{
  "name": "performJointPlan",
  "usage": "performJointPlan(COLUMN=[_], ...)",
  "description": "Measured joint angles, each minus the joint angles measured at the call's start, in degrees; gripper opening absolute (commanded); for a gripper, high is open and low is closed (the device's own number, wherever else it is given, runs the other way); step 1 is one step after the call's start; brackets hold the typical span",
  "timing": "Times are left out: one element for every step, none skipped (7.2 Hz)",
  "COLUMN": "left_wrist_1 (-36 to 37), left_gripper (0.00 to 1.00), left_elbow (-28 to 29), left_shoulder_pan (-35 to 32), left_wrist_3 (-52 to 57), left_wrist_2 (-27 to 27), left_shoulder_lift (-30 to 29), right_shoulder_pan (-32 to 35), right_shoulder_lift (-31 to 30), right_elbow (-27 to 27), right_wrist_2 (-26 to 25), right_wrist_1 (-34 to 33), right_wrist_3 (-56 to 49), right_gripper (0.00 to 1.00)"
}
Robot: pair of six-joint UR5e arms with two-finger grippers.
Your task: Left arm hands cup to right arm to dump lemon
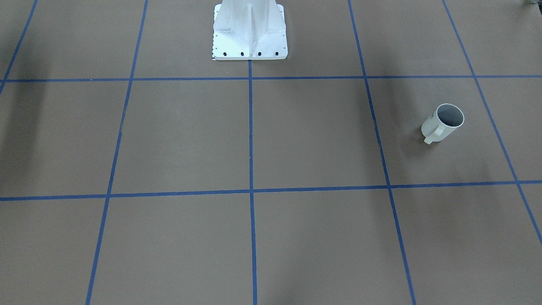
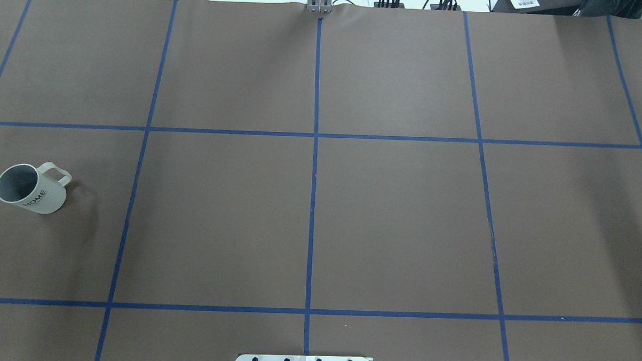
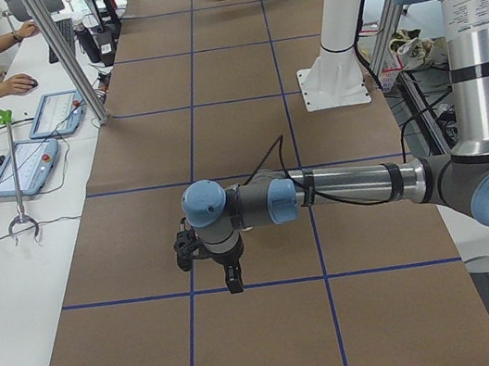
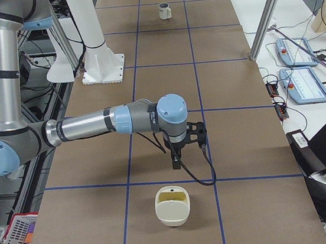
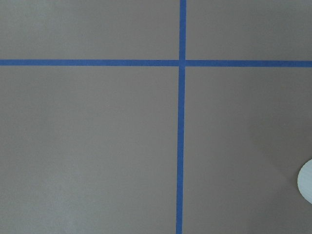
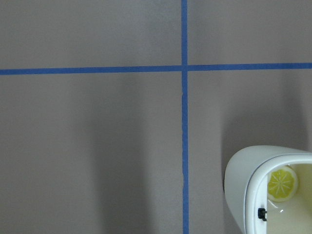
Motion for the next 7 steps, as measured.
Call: performJointPlan(left_wrist_1=[-0.7,-1.5,-1.9,-2.3,-2.5,-2.6,-2.7], left_gripper=[1.00,1.00,1.00,1.00,1.00,1.00,1.00], left_elbow=[-0.1,-0.3,-0.8,-1.7,-2.6,-2.9,-2.9], left_shoulder_pan=[-0.1,-0.1,-0.2,-0.2,-0.3,-0.4,-0.8], left_wrist_3=[0.2,0.3,0.3,0.2,0.0,-0.1,-0.1], left_wrist_2=[-1.8,-2.6,-2.9,-3.0,-3.0,-2.9,-2.6], left_shoulder_lift=[1.6,2.7,3.2,3.4,3.4,3.4,3.3], right_shoulder_pan=[0.0,0.0,0.0,0.0,0.0,0.0,-0.1], right_shoulder_lift=[0.2,0.2,0.2,0.3,0.4,0.5,0.1], right_elbow=[-0.2,-0.2,-0.1,-0.1,-0.2,-0.5,-1.0], right_wrist_2=[0.5,0.6,0.4,0.1,-0.5,-1.3,-1.9], right_wrist_1=[0.1,0.1,0.1,0.1,0.4,1.7,4.3], right_wrist_3=[0.0,-0.2,-0.3,-0.2,0.0,0.0,0.1], right_gripper=[1.00,1.00,1.00,1.00,1.00,1.00,1.00])
